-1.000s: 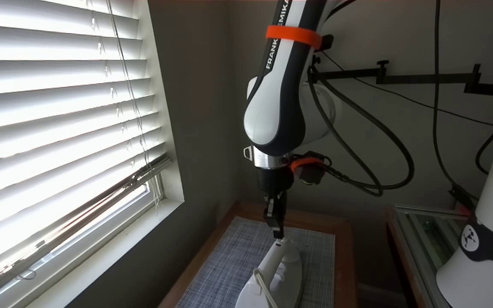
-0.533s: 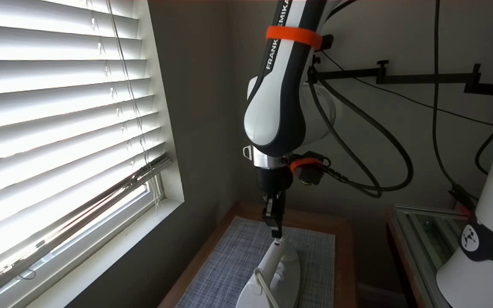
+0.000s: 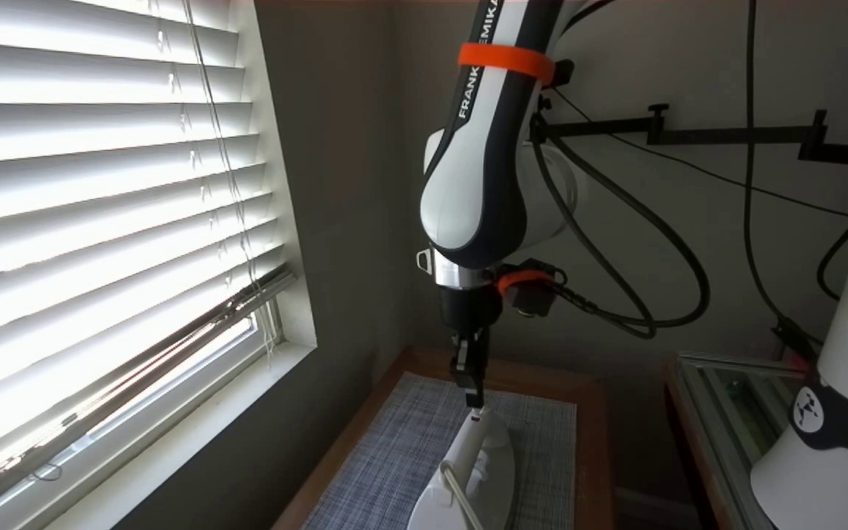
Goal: Turn the iron to the right, then press a button on the iron
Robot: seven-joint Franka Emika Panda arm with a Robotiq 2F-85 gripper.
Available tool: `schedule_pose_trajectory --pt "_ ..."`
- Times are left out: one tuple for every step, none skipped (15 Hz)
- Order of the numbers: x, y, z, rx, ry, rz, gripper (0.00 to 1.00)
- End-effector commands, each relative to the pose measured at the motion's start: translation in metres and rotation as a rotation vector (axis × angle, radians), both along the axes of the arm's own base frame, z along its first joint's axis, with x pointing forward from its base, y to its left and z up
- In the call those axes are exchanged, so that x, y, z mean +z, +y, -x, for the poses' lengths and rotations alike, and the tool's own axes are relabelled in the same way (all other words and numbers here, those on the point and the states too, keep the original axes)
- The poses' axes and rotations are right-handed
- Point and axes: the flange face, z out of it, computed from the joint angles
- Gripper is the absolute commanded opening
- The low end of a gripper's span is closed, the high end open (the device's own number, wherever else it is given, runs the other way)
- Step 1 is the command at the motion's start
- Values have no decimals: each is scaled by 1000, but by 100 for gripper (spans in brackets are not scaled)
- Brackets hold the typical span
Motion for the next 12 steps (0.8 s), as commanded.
schedule_pose_trajectory --pt "14 -4 -6 17 -19 35 0" --pt "18 -4 -7 24 -22 46 0" --pt "23 -5 -8 31 -26 58 0" --pt "27 -4 -4 39 -32 69 0" --pt "32 -5 -7 43 -37 78 0" --pt "36 -6 -11 49 -42 85 0" --pt "41 -6 -12 50 -48 86 26" --pt "46 -5 -12 54 -58 86 28" --pt "51 -5 -14 53 -69 86 33" --pt "56 -5 -16 51 -77 85 41" --pt "63 -5 -17 51 -90 84 47" --pt "69 -4 -17 50 -99 86 53"
